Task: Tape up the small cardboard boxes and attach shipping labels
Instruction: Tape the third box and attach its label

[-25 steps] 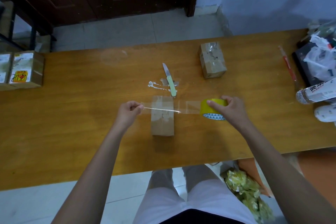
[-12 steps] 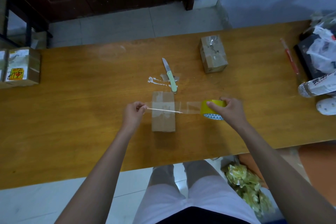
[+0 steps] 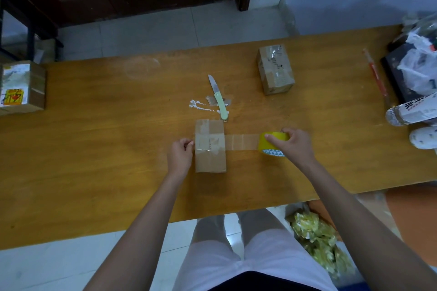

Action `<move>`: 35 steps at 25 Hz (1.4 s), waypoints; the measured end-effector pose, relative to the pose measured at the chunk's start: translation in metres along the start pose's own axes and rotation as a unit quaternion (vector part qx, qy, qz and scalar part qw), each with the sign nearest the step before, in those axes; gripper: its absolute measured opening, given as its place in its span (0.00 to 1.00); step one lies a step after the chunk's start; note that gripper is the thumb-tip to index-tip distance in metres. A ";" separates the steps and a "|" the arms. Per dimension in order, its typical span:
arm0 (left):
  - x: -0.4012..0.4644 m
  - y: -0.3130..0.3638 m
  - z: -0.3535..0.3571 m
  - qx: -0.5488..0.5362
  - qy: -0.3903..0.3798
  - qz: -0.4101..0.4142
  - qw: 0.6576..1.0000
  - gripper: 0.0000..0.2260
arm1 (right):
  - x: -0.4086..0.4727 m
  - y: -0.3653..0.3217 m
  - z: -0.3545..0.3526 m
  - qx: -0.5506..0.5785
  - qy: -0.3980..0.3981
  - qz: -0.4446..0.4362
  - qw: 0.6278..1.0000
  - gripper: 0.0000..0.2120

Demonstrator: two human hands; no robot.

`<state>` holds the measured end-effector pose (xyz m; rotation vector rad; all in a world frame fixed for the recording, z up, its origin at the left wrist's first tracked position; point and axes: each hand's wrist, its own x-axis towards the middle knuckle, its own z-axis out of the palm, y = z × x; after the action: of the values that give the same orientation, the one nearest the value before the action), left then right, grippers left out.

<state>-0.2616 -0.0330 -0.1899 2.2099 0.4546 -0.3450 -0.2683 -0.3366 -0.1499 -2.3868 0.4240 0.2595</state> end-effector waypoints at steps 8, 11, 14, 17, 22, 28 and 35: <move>-0.010 -0.001 -0.002 -0.175 -0.023 -0.163 0.971 0.10 | 0.000 -0.003 -0.006 -0.017 -0.001 -0.005 1.000 0.20; -0.019 0.001 0.003 -0.170 -0.012 -0.187 0.968 0.07 | 0.000 -0.001 -0.007 -0.007 -0.002 -0.020 1.000 0.24; -0.021 0.005 0.009 -0.219 -0.007 -0.215 0.952 0.10 | -0.001 0.002 -0.009 -0.004 0.000 -0.017 1.000 0.24; -0.020 0.006 0.009 -0.279 0.001 -0.244 0.929 0.10 | -0.002 0.005 -0.009 -0.015 0.009 -0.014 1.000 0.24; -0.021 0.002 0.015 -0.259 0.013 -0.255 0.931 0.11 | -0.002 0.010 -0.005 -0.016 0.009 -0.008 1.000 0.24; -0.021 0.006 0.018 -0.231 0.025 -0.258 0.938 0.10 | -0.001 0.010 0.003 -0.026 -0.003 -0.005 1.000 0.28; -0.041 0.031 0.006 0.004 0.143 -0.091 0.986 0.11 | -0.004 0.005 -0.001 -0.039 0.011 0.005 0.999 0.30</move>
<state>-0.2854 -0.0643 -0.1561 2.2395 0.8160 -0.1251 -0.2739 -0.3401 -0.1509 -2.4671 0.4444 0.2601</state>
